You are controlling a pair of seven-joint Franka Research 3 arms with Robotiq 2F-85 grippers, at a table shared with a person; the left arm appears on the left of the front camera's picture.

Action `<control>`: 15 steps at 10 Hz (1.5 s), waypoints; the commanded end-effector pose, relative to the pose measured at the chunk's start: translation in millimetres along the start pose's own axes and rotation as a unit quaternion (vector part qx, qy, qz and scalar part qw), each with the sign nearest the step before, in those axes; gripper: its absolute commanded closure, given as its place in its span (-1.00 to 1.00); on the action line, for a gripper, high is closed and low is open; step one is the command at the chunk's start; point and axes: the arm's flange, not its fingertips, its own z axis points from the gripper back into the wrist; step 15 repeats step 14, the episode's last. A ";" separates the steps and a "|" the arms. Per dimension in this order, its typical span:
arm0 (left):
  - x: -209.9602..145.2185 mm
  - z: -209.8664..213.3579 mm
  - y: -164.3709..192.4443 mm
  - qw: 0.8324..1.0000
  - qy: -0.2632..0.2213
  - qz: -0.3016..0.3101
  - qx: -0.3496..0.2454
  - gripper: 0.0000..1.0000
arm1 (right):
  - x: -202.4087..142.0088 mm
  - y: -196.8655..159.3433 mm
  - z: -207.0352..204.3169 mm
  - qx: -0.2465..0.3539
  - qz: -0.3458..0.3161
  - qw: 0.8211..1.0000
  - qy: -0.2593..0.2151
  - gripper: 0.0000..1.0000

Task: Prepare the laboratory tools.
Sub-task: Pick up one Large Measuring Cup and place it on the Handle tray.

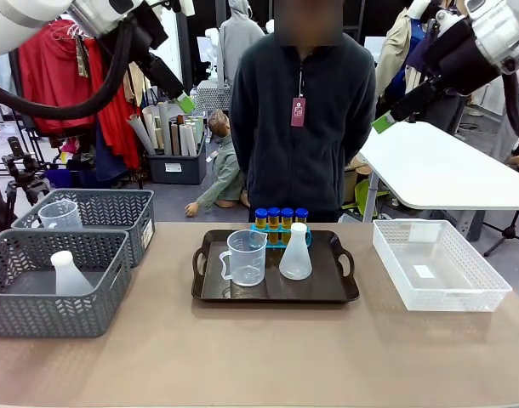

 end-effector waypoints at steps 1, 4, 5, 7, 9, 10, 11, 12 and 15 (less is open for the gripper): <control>-2.5 4.2 -0.5 1.000 0.001 0.001 -0.002 -1.00 | -0.7 -0.4 -0.6 0.009 -0.001 1.000 -0.010 -1.00; -2.5 4.2 -0.5 1.000 0.001 0.001 -0.002 -1.00 | -0.7 -0.4 -0.6 0.009 -0.001 1.000 -0.010 -1.00; -2.5 4.2 -0.5 1.000 0.001 0.001 -0.002 -1.00 | -0.7 -0.4 -0.6 0.009 -0.001 1.000 -0.010 -1.00; -2.5 4.2 -0.5 1.000 0.001 0.001 -0.002 -1.00 | -0.7 -0.4 -0.6 0.009 -0.001 1.000 -0.010 -1.00; -2.5 4.2 -0.5 1.000 0.001 0.001 -0.002 -1.00 | -0.7 -0.4 -0.6 0.009 -0.001 1.000 -0.010 -1.00; -2.5 4.2 -0.5 1.000 0.001 0.001 -0.002 -1.00 | -0.7 -0.4 -0.6 0.009 -0.001 1.000 -0.010 -1.00; -2.5 4.2 -0.5 1.000 0.001 0.001 -0.002 -1.00 | -0.7 -0.4 -0.6 0.009 -0.001 1.000 -0.010 -1.00; -2.5 4.2 -0.5 1.000 0.001 0.001 -0.002 -1.00 | -0.7 -0.4 -0.6 0.009 -0.001 1.000 -0.010 -1.00; -2.5 4.2 -0.5 1.000 0.001 0.001 -0.002 -1.00 | -0.7 -0.4 -0.6 0.009 -0.001 1.000 -0.010 -1.00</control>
